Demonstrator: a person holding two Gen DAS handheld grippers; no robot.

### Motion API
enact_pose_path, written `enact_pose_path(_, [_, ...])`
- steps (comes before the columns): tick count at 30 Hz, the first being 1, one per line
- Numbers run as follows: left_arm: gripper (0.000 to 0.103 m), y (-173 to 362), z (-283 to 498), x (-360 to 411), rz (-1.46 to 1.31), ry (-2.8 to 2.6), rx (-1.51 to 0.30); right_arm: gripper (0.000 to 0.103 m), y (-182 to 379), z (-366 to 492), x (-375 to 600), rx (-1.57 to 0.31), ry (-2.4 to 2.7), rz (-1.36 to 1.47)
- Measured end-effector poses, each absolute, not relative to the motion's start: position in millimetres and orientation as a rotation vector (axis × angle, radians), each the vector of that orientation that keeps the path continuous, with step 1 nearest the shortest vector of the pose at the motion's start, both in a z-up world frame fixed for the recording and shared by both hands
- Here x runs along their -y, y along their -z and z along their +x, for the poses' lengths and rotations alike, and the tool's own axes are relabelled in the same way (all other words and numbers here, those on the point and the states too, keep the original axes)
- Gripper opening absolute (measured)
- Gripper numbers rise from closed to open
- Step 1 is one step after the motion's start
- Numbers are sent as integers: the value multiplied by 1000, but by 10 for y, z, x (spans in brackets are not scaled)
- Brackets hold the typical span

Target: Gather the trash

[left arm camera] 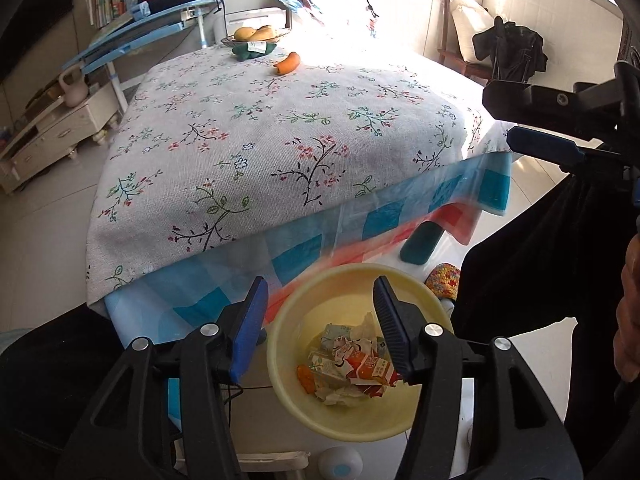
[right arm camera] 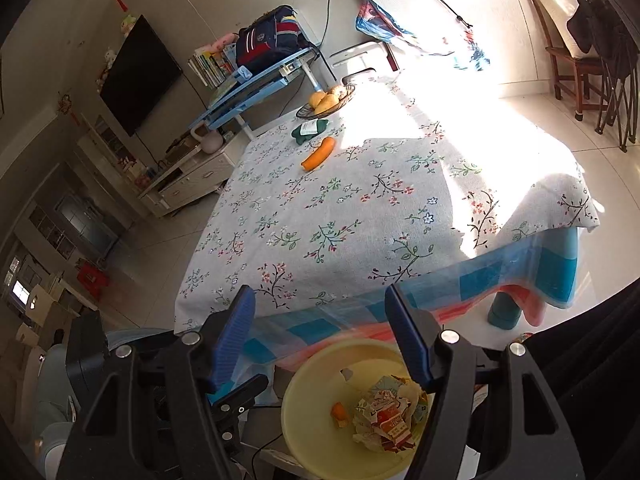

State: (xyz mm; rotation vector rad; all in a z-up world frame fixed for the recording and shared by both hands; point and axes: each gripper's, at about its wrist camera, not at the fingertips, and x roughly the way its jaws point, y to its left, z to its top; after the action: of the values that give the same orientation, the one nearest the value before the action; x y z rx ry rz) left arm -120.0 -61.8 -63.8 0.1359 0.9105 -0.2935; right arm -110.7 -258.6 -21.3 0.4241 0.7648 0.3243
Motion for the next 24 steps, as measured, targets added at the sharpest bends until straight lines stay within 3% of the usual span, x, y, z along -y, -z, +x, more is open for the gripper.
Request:
enact_pose_path(6, [66, 584, -1202, 566, 122, 259, -870, 66, 209, -1114, 2571, -769, -326, 414])
enact_pose_path(24, [81, 537, -1123, 426, 59, 179, -814, 67, 228, -1025, 2350, -790, -374, 368])
